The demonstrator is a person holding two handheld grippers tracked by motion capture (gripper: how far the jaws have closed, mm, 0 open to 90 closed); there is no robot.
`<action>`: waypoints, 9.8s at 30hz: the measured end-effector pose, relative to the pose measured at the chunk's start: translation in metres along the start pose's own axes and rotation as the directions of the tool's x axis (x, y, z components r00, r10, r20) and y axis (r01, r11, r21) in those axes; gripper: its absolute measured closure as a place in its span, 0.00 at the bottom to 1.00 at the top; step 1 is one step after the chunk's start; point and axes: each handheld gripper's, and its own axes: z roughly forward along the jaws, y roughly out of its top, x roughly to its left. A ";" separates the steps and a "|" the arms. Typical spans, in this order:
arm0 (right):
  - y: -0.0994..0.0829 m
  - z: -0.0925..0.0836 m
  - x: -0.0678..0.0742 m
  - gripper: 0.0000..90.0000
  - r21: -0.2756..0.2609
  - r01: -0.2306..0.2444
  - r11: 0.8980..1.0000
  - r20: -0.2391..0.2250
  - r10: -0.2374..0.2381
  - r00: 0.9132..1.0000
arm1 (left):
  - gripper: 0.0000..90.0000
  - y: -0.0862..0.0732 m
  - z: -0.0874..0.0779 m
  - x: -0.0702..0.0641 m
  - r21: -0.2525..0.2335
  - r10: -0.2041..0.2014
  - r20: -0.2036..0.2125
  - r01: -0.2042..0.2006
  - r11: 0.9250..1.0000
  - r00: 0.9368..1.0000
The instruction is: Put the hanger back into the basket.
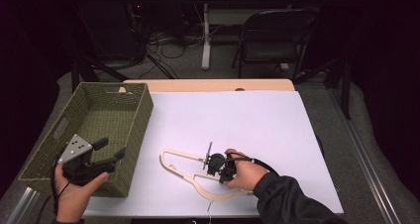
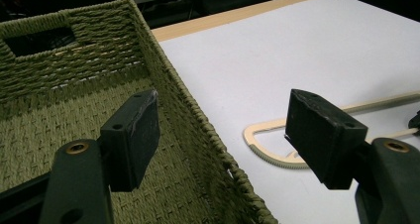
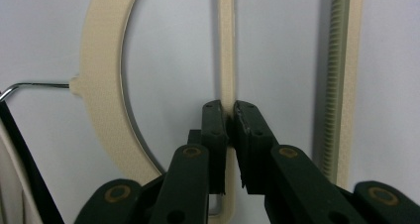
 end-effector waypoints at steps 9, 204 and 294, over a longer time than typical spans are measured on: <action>0.000 0.000 -0.001 0.91 0.004 0.004 1.000 -0.001 -0.004 1.000 | 0.33 0.000 0.001 0.000 0.000 0.000 0.000 0.000 1.000 1.000; -0.053 -0.115 -0.043 0.78 -0.252 -0.083 0.964 0.036 0.095 0.995 | 0.97 0.012 0.138 -0.133 0.073 0.722 0.411 -0.810 0.582 0.556; -0.123 -0.078 -0.052 0.45 -0.523 -0.276 0.807 0.053 0.354 0.934 | 0.97 0.129 0.003 0.079 0.285 0.117 0.028 -0.120 0.951 0.993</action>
